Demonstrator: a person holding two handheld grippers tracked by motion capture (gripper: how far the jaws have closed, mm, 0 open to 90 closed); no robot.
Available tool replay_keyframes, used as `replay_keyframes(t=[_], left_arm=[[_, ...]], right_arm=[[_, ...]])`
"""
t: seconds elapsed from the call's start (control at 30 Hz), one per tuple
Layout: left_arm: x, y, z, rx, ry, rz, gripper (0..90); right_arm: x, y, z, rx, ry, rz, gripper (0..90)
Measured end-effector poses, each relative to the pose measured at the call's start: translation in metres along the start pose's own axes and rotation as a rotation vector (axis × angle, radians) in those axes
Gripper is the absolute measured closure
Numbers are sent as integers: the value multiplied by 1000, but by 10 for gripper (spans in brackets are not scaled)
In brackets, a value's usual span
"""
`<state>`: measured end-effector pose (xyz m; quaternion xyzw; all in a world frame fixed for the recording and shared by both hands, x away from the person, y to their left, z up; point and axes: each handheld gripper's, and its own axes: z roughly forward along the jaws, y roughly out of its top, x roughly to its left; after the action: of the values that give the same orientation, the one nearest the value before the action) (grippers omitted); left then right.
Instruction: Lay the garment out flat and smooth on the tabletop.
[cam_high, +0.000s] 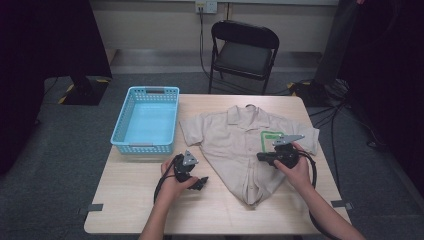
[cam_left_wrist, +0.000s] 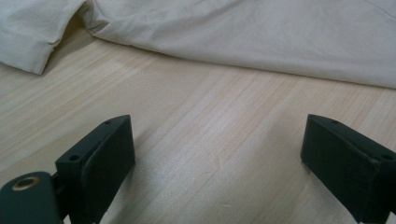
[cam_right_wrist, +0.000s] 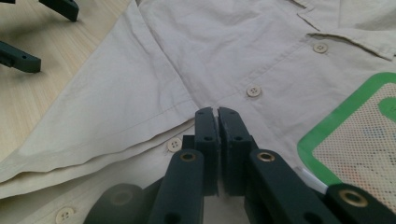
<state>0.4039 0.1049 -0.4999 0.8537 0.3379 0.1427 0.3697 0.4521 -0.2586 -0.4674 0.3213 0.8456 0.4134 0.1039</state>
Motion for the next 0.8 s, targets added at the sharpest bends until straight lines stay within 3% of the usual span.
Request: replay_keyframes(t=[0.17, 0.8], left_arm=[[0, 0, 0, 0, 0, -1, 94], [0, 0, 0, 0, 0, -1, 94]], right_arm=[[1, -3, -11, -26, 1, 9, 874], [7, -24, -41, -36, 31, 18, 872]])
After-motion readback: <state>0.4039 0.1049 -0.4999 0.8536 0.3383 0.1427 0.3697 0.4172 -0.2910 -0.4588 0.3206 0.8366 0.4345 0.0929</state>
